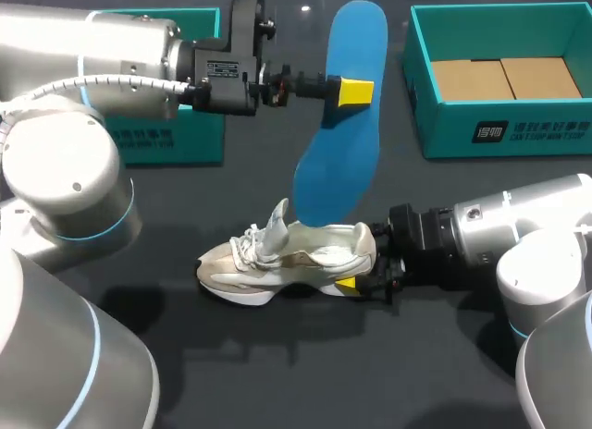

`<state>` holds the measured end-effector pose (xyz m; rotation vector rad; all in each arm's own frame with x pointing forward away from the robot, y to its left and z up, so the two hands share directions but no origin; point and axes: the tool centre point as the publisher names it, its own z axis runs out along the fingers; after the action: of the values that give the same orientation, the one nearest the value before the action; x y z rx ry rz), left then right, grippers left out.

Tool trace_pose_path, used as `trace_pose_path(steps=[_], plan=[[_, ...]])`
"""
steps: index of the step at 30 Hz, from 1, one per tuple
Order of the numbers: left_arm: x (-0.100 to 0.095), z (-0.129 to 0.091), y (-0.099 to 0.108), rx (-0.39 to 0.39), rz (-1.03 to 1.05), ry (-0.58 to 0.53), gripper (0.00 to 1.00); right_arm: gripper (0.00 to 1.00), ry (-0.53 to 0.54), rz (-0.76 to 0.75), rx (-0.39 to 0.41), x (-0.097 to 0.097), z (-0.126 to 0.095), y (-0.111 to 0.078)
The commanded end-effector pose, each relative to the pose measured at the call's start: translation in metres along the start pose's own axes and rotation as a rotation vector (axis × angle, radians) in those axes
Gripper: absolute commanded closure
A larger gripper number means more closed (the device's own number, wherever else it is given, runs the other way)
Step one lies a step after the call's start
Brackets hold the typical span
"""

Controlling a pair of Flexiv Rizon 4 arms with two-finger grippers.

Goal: Take the shoe out of the shoebox, open the shoe tongue, remove and reinsert the insole, then place the shoe into the shoebox

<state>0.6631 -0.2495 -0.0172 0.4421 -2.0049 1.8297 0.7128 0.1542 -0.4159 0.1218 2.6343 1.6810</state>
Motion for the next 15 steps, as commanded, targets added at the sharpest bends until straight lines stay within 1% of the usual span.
trace_pose_path(steps=[1,4,6,9,15], plan=[[0.001,-0.003,0.003,0.006,0.001,0.000,1.00,1.00,0.000,0.001,0.005,0.000,0.001,0.000],[0.001,-0.003,0.003,0.006,0.001,0.000,1.00,1.00,0.000,0.001,0.005,0.000,0.001,0.000],[0.008,-0.006,-0.002,0.037,-0.010,-0.013,1.00,1.00,0.000,0.001,0.005,0.000,0.001,0.000],[0.016,-0.010,-0.006,0.036,0.000,-0.058,1.00,1.00,0.000,0.001,0.005,0.000,0.001,0.000],[0.030,-0.028,-0.006,0.042,-0.001,-0.058,1.00,1.00,0.000,0.001,0.005,0.000,0.001,0.000]])
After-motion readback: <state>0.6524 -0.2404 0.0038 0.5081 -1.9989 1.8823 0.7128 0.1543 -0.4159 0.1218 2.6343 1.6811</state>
